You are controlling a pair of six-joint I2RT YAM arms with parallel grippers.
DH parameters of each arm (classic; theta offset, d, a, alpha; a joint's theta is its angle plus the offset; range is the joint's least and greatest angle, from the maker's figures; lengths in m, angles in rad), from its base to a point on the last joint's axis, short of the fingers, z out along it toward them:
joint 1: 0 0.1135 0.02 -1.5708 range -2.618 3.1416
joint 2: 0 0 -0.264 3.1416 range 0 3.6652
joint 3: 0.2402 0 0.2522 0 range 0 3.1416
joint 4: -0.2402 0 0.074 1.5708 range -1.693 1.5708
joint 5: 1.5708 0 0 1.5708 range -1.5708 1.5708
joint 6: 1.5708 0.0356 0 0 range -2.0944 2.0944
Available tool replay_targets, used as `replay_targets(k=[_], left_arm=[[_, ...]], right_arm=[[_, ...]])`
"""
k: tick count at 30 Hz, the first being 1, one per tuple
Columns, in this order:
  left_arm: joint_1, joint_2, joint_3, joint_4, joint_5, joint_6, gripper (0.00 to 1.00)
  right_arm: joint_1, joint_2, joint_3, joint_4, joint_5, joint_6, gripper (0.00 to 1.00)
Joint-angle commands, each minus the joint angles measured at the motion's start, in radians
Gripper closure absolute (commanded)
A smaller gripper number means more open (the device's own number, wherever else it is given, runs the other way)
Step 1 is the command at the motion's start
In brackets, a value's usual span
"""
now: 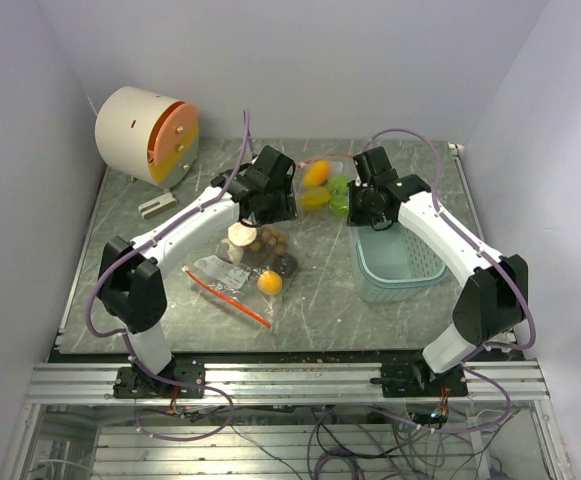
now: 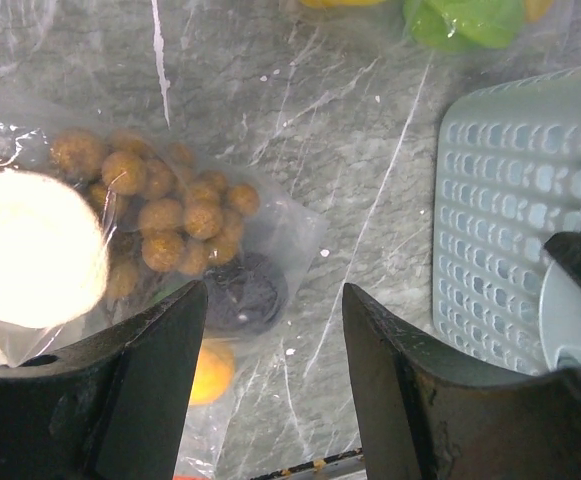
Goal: Open the zip-top bag and remove the fake food
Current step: Move the bin to the center of the board.
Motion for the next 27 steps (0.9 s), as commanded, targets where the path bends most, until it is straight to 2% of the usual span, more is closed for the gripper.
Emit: replay_targets(k=[1,3,11,17,21,27], left_arm=[[0.0,-0.002,0.002,0.002,-0.014,0.009,0.33],[-0.001,-0.007,-0.01,0.007,-0.016,0.008,0.34],[0.002,-0.001,-0.011,0.009,-0.019,0.023,0.36],[0.003,0.022,0.01,0.012,-0.004,0.036,0.36],[0.004,0.026,0.024,0.003,-0.004,0.044,0.37],[0.008,0.019,0.009,0.023,0.017,0.056,0.39]], right_arm=[[-0.014,0.04,0.057,-0.033,0.105,-0.038,0.94],[-0.024,0.056,0.08,-0.041,0.122,-0.052,1.0],[-0.083,0.117,0.118,0.011,0.263,-0.226,1.0],[-0.205,0.23,0.182,0.091,0.179,-0.293,1.0],[-0.235,0.326,0.275,0.095,0.245,-0.345,1.0],[-0.293,0.44,0.436,0.152,0.198,-0.398,1.0]])
